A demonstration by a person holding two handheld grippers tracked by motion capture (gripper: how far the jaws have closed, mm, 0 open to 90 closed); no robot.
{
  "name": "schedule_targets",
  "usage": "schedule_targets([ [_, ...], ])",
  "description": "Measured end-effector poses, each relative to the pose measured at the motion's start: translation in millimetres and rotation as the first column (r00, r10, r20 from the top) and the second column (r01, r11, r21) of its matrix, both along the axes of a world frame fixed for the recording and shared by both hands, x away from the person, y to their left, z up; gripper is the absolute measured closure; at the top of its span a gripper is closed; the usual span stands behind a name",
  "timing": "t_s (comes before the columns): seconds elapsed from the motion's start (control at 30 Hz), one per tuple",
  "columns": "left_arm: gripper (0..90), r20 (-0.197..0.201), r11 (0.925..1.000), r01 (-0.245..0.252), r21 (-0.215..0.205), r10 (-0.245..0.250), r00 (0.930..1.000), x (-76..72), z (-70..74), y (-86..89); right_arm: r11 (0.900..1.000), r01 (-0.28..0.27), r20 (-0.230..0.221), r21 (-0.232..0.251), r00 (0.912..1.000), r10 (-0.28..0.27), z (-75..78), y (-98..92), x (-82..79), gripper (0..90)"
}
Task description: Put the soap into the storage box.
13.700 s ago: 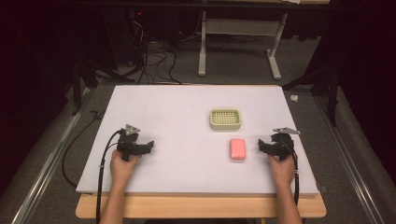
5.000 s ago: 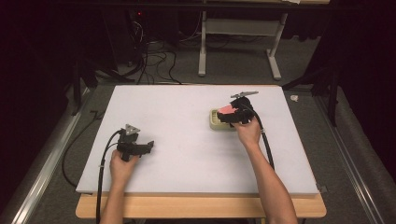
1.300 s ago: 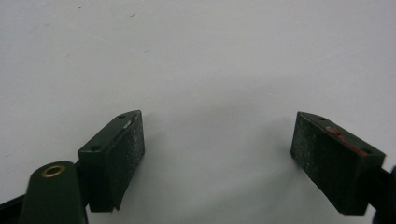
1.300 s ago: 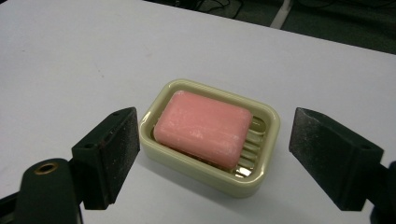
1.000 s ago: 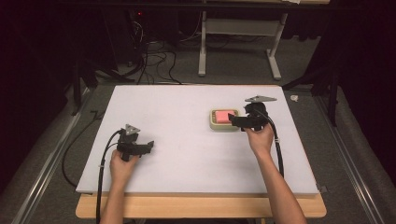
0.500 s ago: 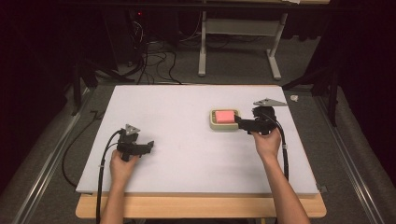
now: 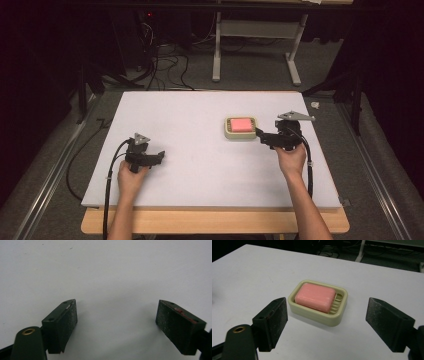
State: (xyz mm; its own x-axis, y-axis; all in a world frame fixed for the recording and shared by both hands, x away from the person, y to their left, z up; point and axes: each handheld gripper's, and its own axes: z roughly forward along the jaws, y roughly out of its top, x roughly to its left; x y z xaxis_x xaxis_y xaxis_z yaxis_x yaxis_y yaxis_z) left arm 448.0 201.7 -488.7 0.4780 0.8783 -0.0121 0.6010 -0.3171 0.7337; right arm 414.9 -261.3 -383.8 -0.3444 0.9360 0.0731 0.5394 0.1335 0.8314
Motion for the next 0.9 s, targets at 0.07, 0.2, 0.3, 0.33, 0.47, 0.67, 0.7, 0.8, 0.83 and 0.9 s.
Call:
schedule_targets([
  [0.07, 17.9, 0.0, 1.0, 0.0, 0.0, 0.0, 1.0, 0.0, 0.0, 0.0, 1.0, 0.001, 0.005, 0.004, 1.0, -0.002, -1.6, -2.1, -2.5, 18.4],
  [0.2, 17.9, 0.0, 1.0, 0.0, 0.0, 0.0, 1.0, 0.0, 0.0, 0.0, 1.0, 0.008, 0.008, 0.011, 0.9999, -0.008, -4.1, -6.0, -6.7, 18.6],
  [0.3, 17.9, 0.0, 1.0, 0.0, 0.0, 0.0, 1.0, 0.0, 0.0, 0.0, 1.0, 0.01, 0.012, 0.017, 0.9999, -0.01, -4.7, -8.1, -9.8, 18.7],
  [0.33, 17.9, 0.0, 1.0, 0.0, -0.001, 0.0, 1.0, 0.0, 0.0, 0.0, 1.0, 0.014, 0.007, 0.022, 0.9999, -0.015, -4.8, -8.5, -11.5, 18.7],
  [0.47, 17.9, 0.0, 1.0, 0.0, 0.0, 0.0, 1.0, 0.0, 0.0, 0.0, 1.0, 0.015, 0.007, 0.027, 0.9999, -0.015, -6.8, -10.2, -14.6, 18.8],
  [0.67, 17.9, 0.0, 1.0, 0.0, 0.0, 0.0, 1.0, 0.0, 0.0, 0.0, 0.999, 0.02, 0.002, 0.032, 0.9998, -0.02, -10.3, -13.2, -19.7, 18.8],
  [0.7, 17.9, 0.0, 1.0, 0.0, 0.0, 0.0, 1.0, 0.0, 0.0, 0.0, 0.999, 0.02, 0.004, 0.033, 0.9998, -0.02, -11.1, -13.9, -20.6, 18.8],
  [0.8, 17.9, 0.0, 1.0, 0.0, 0.0, 0.0, 1.0, 0.0, 0.0, 0.0, 0.999, 0.024, 0.0, 0.033, 0.9997, -0.024, -12.9, -15.9, -23.3, 18.9],
  [0.83, 17.9, 0.0, 1.0, 0.0, 0.0, 0.0, 1.0, 0.0, 0.0, 0.0, 0.999, 0.026, 0.0, 0.036, 0.9997, -0.026, -13.8, -16.8, -24.2, 18.9],
  [0.9, 17.9, 0.0, 1.0, 0.0, 0.0, 0.0, 1.0, 0.0, 0.0, 0.0, 0.999, 0.027, 0.003, 0.035, 0.9996, -0.027, -15.0, -18.7, -25.1, 19.0],
])
